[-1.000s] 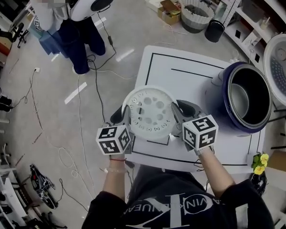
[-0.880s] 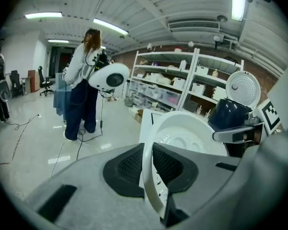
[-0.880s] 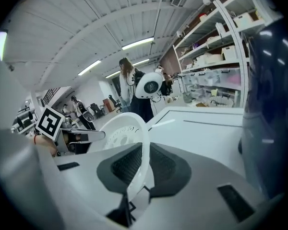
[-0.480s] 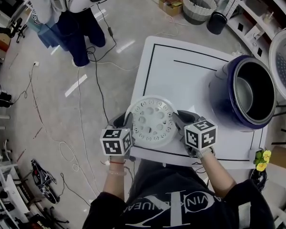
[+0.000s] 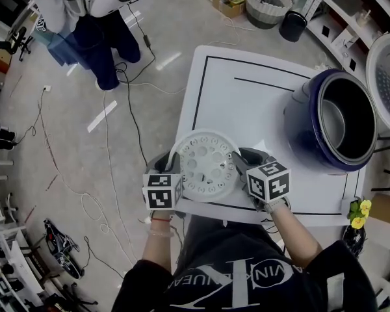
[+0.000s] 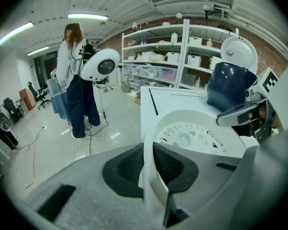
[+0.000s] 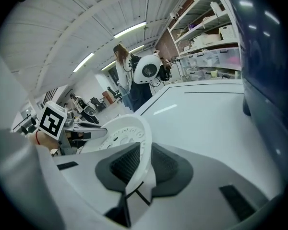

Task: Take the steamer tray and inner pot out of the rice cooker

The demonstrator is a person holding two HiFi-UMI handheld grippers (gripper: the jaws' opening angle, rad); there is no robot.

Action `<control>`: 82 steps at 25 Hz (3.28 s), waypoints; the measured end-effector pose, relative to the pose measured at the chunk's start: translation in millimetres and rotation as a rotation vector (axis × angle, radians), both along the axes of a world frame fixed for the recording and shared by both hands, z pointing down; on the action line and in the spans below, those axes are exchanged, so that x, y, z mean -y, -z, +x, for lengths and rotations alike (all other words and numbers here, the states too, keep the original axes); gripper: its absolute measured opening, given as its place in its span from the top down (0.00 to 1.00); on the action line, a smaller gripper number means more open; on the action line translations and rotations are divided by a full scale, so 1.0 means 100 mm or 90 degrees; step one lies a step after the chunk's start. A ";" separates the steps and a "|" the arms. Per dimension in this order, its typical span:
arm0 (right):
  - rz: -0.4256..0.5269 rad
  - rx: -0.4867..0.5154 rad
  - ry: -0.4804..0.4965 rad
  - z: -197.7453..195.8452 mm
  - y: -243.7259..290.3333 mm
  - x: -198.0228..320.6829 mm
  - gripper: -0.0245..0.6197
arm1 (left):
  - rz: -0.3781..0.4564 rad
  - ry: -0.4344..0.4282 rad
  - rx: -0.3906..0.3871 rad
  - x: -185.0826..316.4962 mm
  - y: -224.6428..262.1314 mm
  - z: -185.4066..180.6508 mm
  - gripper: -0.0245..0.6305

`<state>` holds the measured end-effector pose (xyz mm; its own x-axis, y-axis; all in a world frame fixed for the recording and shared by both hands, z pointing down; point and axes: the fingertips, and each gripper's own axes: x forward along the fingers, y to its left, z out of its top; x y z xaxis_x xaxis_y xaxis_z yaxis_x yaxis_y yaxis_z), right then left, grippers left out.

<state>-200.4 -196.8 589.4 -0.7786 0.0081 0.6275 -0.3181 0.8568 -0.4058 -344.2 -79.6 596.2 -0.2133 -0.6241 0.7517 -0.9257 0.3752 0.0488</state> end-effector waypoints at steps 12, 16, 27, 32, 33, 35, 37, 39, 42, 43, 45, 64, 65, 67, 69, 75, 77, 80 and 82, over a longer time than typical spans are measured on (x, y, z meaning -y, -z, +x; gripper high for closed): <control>0.036 0.043 0.021 -0.07 0.11 -0.06 0.70 | 0.028 -0.018 0.027 0.09 0.11 -0.06 0.74; 0.062 0.074 0.007 -0.05 0.32 0.04 0.70 | 0.045 -0.033 0.052 0.21 0.27 -0.08 0.74; 0.130 0.144 0.009 0.23 0.93 0.15 0.70 | 0.124 -0.117 0.054 0.79 0.75 0.23 0.74; 0.185 0.165 -0.035 0.64 1.32 0.34 0.70 | 0.178 -0.205 0.044 1.29 1.08 0.61 0.74; 0.194 0.171 -0.044 0.72 1.40 0.36 0.70 | 0.191 -0.220 0.040 1.37 1.16 0.70 0.74; 0.211 0.181 -0.062 0.86 1.53 0.41 0.70 | 0.218 -0.248 0.031 1.53 1.32 0.88 0.74; 0.227 0.183 -0.076 1.00 1.62 0.45 0.70 | 0.242 -0.275 0.023 1.67 1.47 1.04 0.74; 0.246 0.181 -0.082 1.14 1.70 0.49 0.70 | 0.261 -0.299 0.015 1.80 1.59 1.20 0.74; 0.280 0.179 -0.096 1.37 1.84 0.58 0.70 | 0.284 -0.332 0.005 1.97 1.74 1.43 0.74; 0.290 0.180 -0.105 1.45 1.89 0.62 0.70 | 0.288 -0.347 0.009 2.02 1.77 1.51 0.74; 0.309 0.182 -0.130 1.63 2.00 0.71 0.70 | 0.293 -0.380 0.021 2.13 1.83 1.68 0.74; 0.401 0.152 -0.396 2.86 2.34 1.79 0.71 | 0.339 -0.460 0.014 3.05 2.23 2.41 0.74; 0.397 0.146 -0.408 2.90 2.31 1.85 0.71 | 0.335 -0.457 0.009 3.10 2.22 2.42 0.74; 0.388 0.134 -0.431 3.00 2.24 1.97 0.71 | 0.326 -0.449 0.000 3.18 2.17 2.41 0.74; 0.378 0.127 -0.453 3.08 2.17 2.08 0.71 | 0.317 -0.442 -0.006 3.26 2.11 2.42 0.73; 0.343 0.114 -0.484 3.10 2.05 2.35 0.71 | 0.303 -0.435 -0.017 3.45 2.02 2.43 0.71; 0.324 0.107 -0.497 3.08 2.02 2.40 0.71 | 0.301 -0.434 -0.017 3.46 2.01 2.42 0.71; 0.295 0.098 -0.514 3.08 1.95 2.46 0.71 | 0.305 -0.434 -0.014 3.48 2.01 2.42 0.71; 0.277 0.108 -0.520 3.07 1.91 2.49 0.71 | 0.306 -0.433 -0.020 3.50 1.99 2.44 0.71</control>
<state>107.0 -445.6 398.7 -0.5209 -0.7893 0.3251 -0.8536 0.4816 -0.1984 -100.6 -429.2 396.9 0.3429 -0.8638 0.3691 -0.9383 -0.3340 0.0900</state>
